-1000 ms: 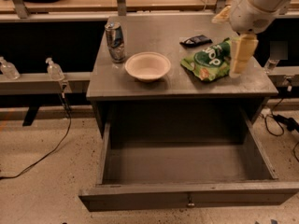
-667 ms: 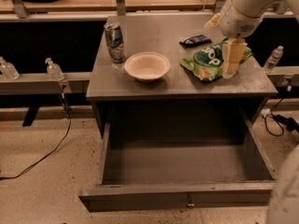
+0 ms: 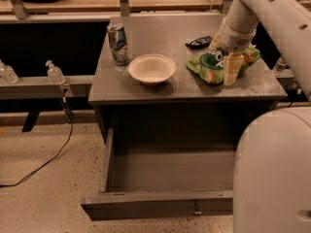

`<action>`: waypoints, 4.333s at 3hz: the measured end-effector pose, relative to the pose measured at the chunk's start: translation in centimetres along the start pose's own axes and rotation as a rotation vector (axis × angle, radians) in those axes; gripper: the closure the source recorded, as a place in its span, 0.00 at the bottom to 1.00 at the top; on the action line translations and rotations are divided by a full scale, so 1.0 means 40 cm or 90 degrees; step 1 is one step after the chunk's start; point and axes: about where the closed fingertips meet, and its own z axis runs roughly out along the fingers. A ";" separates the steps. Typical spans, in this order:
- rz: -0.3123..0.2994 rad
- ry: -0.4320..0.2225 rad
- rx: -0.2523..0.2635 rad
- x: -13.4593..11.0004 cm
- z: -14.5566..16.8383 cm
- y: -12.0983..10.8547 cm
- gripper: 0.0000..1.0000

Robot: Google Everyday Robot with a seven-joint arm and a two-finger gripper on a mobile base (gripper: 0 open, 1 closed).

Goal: Place green rice chip bag into top drawer

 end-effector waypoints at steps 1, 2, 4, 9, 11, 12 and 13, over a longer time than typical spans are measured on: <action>-0.005 0.019 -0.012 0.024 0.036 -0.016 0.41; -0.009 0.001 -0.010 0.025 0.020 -0.011 0.65; 0.070 -0.148 -0.012 -0.095 -0.170 0.082 1.00; 0.322 -0.244 -0.063 -0.236 -0.010 0.518 0.85; 0.325 -0.242 -0.161 -0.261 0.152 0.615 0.31; 0.324 -0.242 -0.162 -0.263 0.155 0.616 0.08; 0.323 -0.241 -0.163 -0.265 0.156 0.617 0.00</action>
Offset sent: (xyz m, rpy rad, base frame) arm -0.0040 -0.0133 0.0125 0.0330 0.0302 0.0312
